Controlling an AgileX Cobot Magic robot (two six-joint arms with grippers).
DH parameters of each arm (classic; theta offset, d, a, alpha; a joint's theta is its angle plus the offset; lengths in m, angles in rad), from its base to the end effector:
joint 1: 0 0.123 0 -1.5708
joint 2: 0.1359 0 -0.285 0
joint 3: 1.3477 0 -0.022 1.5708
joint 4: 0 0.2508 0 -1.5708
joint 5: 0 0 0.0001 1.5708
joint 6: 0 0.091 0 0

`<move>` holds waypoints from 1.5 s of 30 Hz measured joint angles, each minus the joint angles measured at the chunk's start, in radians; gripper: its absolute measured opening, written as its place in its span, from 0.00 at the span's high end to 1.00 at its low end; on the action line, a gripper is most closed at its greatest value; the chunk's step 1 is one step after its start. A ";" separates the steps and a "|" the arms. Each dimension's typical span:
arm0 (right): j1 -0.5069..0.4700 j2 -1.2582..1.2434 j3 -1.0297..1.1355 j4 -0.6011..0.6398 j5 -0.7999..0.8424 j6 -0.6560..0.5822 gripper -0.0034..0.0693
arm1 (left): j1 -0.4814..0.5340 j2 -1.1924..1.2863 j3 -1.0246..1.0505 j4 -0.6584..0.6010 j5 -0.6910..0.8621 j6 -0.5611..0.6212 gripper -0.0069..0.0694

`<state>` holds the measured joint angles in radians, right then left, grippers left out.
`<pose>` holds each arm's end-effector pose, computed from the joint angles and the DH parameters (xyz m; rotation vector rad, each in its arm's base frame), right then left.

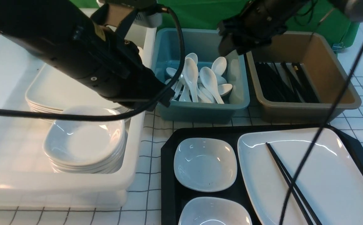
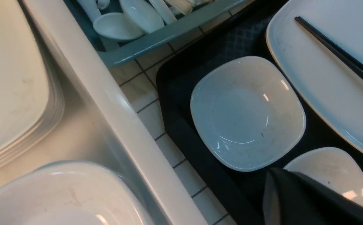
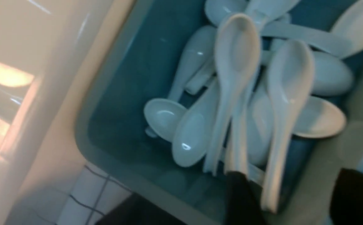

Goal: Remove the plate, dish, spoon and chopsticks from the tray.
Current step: Use the right arm to put the soup spoon into the small storage box in the middle, then use the right arm to grab a pair of chopsticks from the plate

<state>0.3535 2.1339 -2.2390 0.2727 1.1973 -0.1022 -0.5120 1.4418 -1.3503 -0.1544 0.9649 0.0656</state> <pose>0.4363 0.1853 0.3369 -0.5504 2.5212 0.4583 0.2596 -0.1591 0.3547 0.6704 2.4755 -0.3692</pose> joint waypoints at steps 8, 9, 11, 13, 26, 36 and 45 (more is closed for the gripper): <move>-0.003 -0.427 0.583 -0.154 0.009 -0.003 0.76 | 0.000 -0.004 0.013 -0.147 0.060 0.129 0.91; -0.003 -0.460 0.678 -0.175 -0.001 -0.002 0.69 | 0.000 -0.005 0.020 -0.154 0.061 0.137 0.91; -0.005 -0.497 0.845 -0.193 -0.059 -0.002 0.55 | -0.001 -0.005 0.039 -0.159 0.057 0.143 0.91; -0.004 -0.504 1.045 -0.196 -0.171 -0.002 0.36 | -0.013 -0.005 0.064 -0.159 0.041 0.144 0.91; -0.004 -0.375 1.236 -0.200 -0.367 0.028 0.16 | -0.281 0.047 0.111 -0.125 -0.127 0.134 0.91; -0.004 -0.368 1.232 -0.218 -0.342 0.027 0.80 | -0.310 0.083 0.112 -0.097 -0.134 0.098 0.91; -0.005 -0.588 1.222 -0.201 -0.266 -0.016 0.79 | -0.310 0.084 0.112 -0.089 -0.225 0.090 0.91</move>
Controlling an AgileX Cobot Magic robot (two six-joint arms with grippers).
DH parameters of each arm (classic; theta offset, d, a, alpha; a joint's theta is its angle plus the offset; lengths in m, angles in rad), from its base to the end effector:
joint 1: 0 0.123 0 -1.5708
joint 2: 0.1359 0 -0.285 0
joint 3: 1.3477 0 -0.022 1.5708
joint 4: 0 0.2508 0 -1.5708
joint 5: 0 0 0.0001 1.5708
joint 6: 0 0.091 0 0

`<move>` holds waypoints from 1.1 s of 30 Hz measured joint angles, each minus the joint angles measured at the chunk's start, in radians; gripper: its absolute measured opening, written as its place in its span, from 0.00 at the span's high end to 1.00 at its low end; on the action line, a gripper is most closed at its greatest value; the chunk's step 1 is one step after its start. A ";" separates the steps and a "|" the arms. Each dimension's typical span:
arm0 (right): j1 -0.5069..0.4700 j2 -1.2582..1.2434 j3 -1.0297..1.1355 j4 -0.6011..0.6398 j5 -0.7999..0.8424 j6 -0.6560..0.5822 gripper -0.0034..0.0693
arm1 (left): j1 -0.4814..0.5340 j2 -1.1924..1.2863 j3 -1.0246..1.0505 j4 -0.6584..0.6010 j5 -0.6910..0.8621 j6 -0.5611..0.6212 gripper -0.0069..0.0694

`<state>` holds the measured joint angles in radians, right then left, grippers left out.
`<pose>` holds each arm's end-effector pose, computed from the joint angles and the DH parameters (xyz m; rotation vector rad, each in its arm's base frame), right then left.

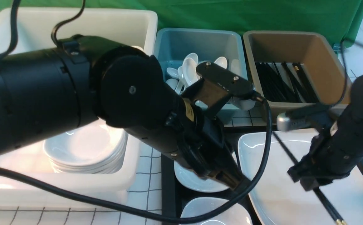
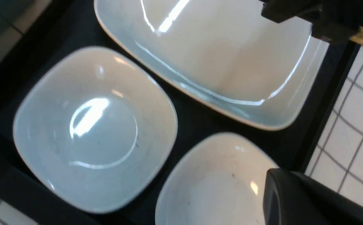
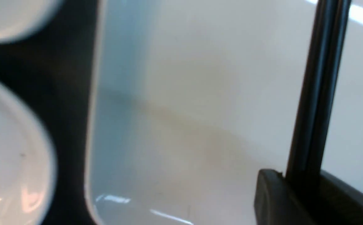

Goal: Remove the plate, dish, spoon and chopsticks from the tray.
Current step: Use the right arm to grab a pair of chopsticks from the plate, then use the right arm to put the chopsticks into the small storage box on the right

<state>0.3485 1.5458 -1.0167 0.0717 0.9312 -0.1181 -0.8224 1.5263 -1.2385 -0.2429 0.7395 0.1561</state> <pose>0.2666 0.1024 0.2298 -0.6286 2.8821 0.1241 0.2138 -0.2519 0.3066 1.0603 2.3366 -0.5434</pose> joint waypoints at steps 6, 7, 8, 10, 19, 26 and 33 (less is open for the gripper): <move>-0.088 -0.077 -0.173 0.004 -0.121 -0.036 0.79 | 0.000 0.001 0.000 0.002 -0.350 0.000 0.91; -0.097 -0.071 -0.190 0.004 -0.132 -0.039 0.79 | 0.000 0.002 0.000 0.003 -0.388 0.000 0.91; -0.121 -0.055 -0.225 0.005 -0.161 -0.044 0.79 | 0.000 0.003 0.000 0.004 -0.433 0.000 0.91; -0.171 0.027 -0.354 0.005 -0.215 -0.070 0.79 | 0.000 0.016 -0.016 0.011 -0.527 0.000 0.91; -0.234 0.420 -0.786 0.006 -0.292 -0.085 0.79 | 0.000 0.092 -0.081 0.068 -0.507 0.000 0.91; -0.237 0.581 -0.887 0.008 -0.312 -0.042 0.66 | 0.000 0.093 -0.081 0.109 -0.367 -0.007 0.91; -0.237 0.567 -0.891 0.007 -0.108 -0.041 0.38 | 0.000 0.092 -0.082 0.129 -0.264 -0.068 0.91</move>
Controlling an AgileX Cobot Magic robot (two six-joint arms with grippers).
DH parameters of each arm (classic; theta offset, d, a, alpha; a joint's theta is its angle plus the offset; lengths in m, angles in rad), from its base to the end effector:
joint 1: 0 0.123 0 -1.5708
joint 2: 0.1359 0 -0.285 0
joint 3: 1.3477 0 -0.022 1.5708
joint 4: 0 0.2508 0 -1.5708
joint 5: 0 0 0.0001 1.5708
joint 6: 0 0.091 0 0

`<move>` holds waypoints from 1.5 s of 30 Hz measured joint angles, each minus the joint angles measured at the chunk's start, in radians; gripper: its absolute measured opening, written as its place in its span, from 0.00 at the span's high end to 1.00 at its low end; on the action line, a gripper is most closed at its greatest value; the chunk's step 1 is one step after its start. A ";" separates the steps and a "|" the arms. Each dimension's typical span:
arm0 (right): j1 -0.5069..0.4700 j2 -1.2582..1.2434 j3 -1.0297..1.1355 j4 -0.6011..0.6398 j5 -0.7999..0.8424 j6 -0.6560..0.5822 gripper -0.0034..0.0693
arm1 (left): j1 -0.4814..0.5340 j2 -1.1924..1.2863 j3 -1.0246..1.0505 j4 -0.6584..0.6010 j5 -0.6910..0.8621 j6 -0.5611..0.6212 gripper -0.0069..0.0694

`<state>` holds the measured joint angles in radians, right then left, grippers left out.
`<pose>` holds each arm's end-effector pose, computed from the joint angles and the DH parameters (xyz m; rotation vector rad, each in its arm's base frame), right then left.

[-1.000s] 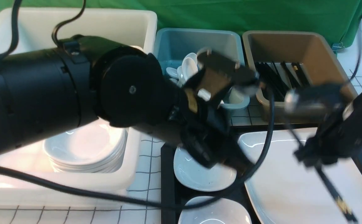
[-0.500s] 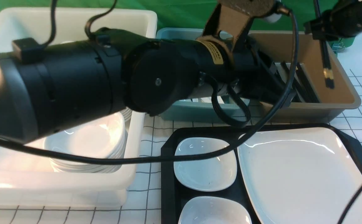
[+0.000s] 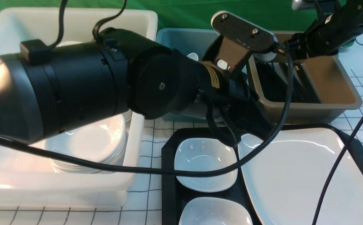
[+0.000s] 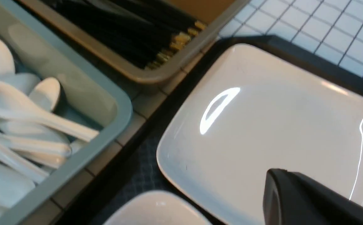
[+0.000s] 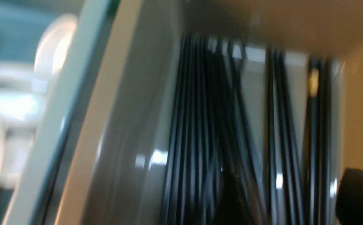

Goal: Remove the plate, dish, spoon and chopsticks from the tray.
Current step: Use the right arm to put the chopsticks into the small storage box on the right, then use the left arm to grab a small plate from the dinner plate

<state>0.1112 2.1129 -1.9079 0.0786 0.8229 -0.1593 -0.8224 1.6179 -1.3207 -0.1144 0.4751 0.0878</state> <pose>0.4804 0.0589 0.2640 -0.2952 2.4919 0.0745 0.2498 -0.2760 0.3151 0.9315 2.1050 -0.4998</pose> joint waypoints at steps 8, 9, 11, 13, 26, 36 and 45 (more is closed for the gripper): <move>0.000 -0.283 0.060 0.092 0.300 -0.131 0.92 | 0.025 0.036 -0.107 0.003 0.456 -0.062 0.91; 0.000 -0.338 0.090 0.124 0.309 -0.152 0.93 | 0.028 0.050 -0.124 0.003 0.508 -0.061 0.91; 0.000 -0.453 0.173 0.192 0.318 -0.202 0.94 | 0.029 0.080 -0.151 -0.001 0.578 -0.036 0.91; 0.000 -0.565 0.277 0.262 0.317 -0.256 0.94 | 0.029 0.116 -0.161 -0.018 0.627 -0.006 0.91; 0.000 -1.030 0.867 0.330 0.177 -0.342 0.95 | 0.029 0.316 -0.167 0.007 0.723 0.032 0.78; 0.000 -1.162 0.917 0.350 0.186 -0.364 0.95 | 0.029 0.396 -0.167 0.049 0.687 0.029 0.32; 0.000 -1.188 0.917 0.356 0.187 -0.369 0.95 | 0.029 0.438 -0.167 0.048 0.630 0.028 0.22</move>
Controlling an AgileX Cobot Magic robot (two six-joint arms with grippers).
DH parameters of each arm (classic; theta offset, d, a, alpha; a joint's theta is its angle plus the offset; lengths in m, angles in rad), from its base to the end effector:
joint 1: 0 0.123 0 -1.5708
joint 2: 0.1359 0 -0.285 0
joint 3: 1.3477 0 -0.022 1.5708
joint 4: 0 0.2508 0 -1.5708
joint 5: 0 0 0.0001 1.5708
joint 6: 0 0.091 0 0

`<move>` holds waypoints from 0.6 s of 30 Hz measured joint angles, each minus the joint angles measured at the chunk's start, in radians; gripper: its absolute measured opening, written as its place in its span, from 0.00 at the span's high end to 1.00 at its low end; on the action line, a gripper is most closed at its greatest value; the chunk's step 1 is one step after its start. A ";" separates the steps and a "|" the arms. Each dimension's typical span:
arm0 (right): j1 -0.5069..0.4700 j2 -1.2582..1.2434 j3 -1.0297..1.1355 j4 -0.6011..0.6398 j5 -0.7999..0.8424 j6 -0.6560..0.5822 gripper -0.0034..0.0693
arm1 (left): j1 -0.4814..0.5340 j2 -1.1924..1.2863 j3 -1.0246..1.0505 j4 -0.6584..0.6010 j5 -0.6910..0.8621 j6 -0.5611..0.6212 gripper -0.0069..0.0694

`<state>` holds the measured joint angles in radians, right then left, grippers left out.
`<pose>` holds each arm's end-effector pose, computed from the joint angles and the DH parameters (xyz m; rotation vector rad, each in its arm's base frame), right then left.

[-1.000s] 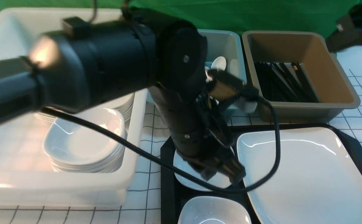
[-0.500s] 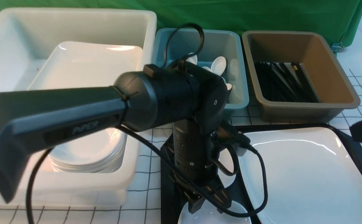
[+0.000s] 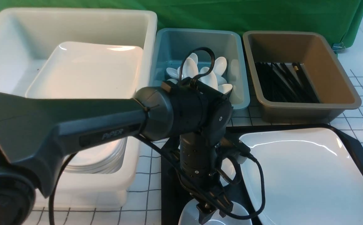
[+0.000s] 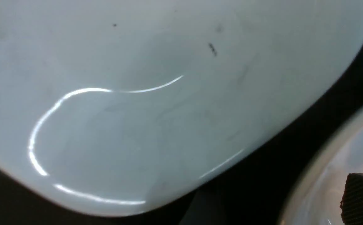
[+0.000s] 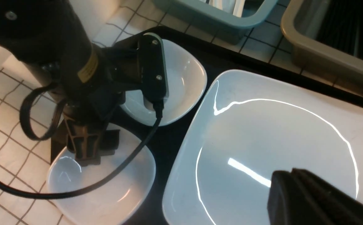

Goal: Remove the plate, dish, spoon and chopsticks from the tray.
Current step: Use the left arm to grab a small plate from the dinner plate

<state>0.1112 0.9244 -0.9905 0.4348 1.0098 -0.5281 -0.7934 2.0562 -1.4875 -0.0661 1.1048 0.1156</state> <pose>0.1591 0.0504 0.3700 -0.6289 2.2553 0.3477 0.2746 -0.2867 0.1673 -1.3215 -2.8113 0.0782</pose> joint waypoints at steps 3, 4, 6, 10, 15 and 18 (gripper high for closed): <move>0.000 0.000 0.000 0.001 0.000 -0.007 0.95 | 0.000 0.012 0.000 -0.007 -0.001 -0.001 0.24; 0.000 0.000 0.000 0.001 0.000 -0.010 0.95 | 0.000 0.013 0.000 -0.011 -0.001 -0.001 0.25; 0.000 0.000 0.000 0.002 0.000 -0.018 0.95 | 0.000 0.015 0.000 -0.015 -0.001 -0.001 0.31; 0.000 0.000 0.000 0.002 0.000 -0.022 0.95 | 0.000 0.015 0.000 -0.038 0.007 -0.001 0.48; 0.000 0.000 0.000 0.002 0.000 -0.022 0.95 | 0.002 0.008 -0.006 -0.068 0.034 0.000 0.69; 0.000 0.000 0.000 0.002 0.000 -0.025 0.95 | 0.002 0.004 -0.006 -0.068 0.037 0.000 0.69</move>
<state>0.1112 0.9244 -0.9905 0.4370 1.0098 -0.5531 -0.7915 2.0606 -1.4940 -0.1337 1.1418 0.1156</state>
